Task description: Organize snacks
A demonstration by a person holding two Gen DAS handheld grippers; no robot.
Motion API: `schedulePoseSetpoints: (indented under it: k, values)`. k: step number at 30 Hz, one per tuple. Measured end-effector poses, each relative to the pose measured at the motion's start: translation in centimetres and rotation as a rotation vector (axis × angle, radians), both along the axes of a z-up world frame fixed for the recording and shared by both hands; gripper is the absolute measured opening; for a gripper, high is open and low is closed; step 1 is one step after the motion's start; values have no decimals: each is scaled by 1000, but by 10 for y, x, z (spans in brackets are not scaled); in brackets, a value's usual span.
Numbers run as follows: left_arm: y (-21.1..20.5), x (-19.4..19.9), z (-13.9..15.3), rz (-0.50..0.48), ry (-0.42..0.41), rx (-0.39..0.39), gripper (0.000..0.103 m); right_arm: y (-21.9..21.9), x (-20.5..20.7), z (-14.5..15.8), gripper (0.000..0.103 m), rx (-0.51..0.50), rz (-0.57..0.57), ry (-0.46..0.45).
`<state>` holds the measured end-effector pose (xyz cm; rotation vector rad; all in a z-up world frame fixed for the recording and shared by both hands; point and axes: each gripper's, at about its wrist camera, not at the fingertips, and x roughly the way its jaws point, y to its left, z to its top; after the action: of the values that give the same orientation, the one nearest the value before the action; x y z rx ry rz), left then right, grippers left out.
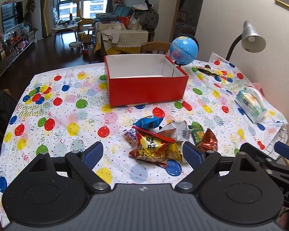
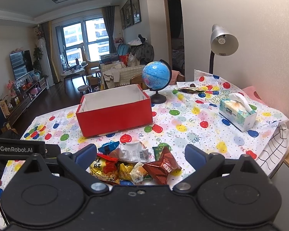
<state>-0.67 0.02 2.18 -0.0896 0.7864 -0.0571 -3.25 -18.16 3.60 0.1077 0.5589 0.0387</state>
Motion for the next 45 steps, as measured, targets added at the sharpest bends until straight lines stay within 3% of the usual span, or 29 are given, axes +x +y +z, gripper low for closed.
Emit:
schedulePoseSetpoints:
  k: [12,25,36,45]
  values:
    - [3,45,-23,83,29,2,90,-20,46,-28,96,26,-39,83]
    - [-4,116,-72,175,228,-2,90,-49,114,-80,86,33,-151,215]
    - [12,161,-110,325,453,-150,90,-65,151,-112,79,123,-194,351]
    - [17,173,-131,389,565,-274,90,-70,163,-131,75,181,-198,441]
